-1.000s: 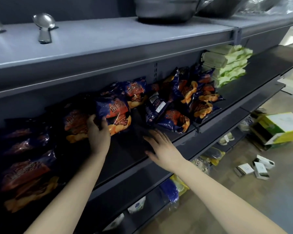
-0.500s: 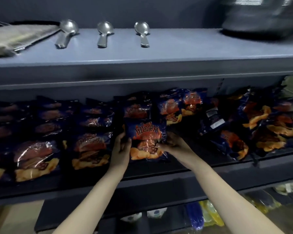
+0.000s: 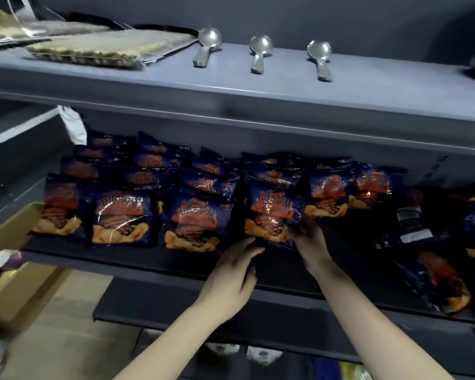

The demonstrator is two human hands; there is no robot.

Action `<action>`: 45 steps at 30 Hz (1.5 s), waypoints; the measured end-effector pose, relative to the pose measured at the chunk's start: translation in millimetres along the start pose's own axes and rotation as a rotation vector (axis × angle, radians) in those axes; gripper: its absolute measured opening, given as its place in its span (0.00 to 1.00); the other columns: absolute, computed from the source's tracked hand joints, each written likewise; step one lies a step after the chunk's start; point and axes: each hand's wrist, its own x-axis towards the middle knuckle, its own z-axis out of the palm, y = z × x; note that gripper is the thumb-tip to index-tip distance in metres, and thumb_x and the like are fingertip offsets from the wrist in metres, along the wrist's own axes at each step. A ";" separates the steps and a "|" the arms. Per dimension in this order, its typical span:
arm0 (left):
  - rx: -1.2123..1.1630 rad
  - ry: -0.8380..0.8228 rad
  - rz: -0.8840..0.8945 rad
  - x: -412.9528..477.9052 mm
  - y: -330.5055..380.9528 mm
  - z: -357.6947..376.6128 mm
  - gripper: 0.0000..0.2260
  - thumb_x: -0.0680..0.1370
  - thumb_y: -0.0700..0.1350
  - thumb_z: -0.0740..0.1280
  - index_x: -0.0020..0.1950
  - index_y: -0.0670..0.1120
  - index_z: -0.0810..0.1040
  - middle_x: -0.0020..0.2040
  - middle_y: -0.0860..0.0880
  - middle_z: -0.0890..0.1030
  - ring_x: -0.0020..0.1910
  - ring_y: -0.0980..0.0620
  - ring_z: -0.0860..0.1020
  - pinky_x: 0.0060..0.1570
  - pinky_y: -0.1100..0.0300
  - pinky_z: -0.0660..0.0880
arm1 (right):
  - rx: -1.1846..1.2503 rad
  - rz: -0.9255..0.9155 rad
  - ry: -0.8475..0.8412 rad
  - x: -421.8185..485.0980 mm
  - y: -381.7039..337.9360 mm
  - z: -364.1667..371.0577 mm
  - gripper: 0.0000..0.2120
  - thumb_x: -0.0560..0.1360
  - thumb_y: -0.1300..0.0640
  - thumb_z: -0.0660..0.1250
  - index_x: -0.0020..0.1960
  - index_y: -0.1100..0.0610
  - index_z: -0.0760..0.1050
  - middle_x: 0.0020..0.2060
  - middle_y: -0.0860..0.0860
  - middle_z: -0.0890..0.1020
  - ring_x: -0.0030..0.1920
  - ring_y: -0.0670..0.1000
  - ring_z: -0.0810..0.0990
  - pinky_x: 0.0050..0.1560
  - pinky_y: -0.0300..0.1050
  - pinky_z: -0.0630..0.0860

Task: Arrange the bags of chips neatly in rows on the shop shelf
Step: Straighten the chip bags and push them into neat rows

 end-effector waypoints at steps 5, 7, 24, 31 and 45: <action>0.320 -0.089 0.103 -2.3 -11.2 14.8 0.18 0.77 0.51 0.56 0.65 0.50 0.73 0.70 0.47 0.70 0.67 0.45 0.71 0.62 0.54 0.70 | -0.107 -0.032 0.007 4.7 2.1 9.3 0.17 0.74 0.58 0.68 0.62 0.51 0.72 0.53 0.48 0.80 0.54 0.50 0.79 0.54 0.48 0.75; 0.391 -0.113 0.126 -1.4 -15.4 21.0 0.18 0.77 0.53 0.57 0.65 0.51 0.73 0.69 0.47 0.71 0.66 0.45 0.72 0.61 0.52 0.71 | -0.149 -0.050 0.041 4.7 1.0 12.0 0.19 0.76 0.59 0.66 0.66 0.53 0.69 0.51 0.46 0.79 0.48 0.44 0.78 0.43 0.37 0.73; 0.490 0.007 0.238 -3.7 -35.2 45.4 0.18 0.74 0.54 0.61 0.62 0.50 0.75 0.63 0.47 0.77 0.63 0.47 0.75 0.61 0.51 0.72 | -0.265 -0.201 0.259 -8.5 21.4 23.3 0.27 0.74 0.61 0.68 0.71 0.57 0.63 0.51 0.44 0.76 0.53 0.43 0.75 0.45 0.20 0.68; 0.483 0.013 0.235 -4.5 -36.7 46.8 0.18 0.74 0.55 0.62 0.61 0.50 0.77 0.63 0.47 0.77 0.63 0.47 0.75 0.63 0.52 0.69 | -0.251 -0.202 0.305 -7.8 24.9 24.1 0.27 0.75 0.59 0.68 0.71 0.55 0.64 0.56 0.49 0.79 0.57 0.45 0.76 0.48 0.22 0.69; 0.477 -0.061 0.226 -4.3 -35.9 42.5 0.20 0.75 0.56 0.59 0.61 0.49 0.78 0.62 0.46 0.78 0.62 0.46 0.76 0.61 0.50 0.72 | -0.314 -0.206 0.348 -10.1 21.4 28.2 0.25 0.74 0.61 0.68 0.70 0.57 0.65 0.56 0.46 0.76 0.58 0.42 0.73 0.49 0.17 0.63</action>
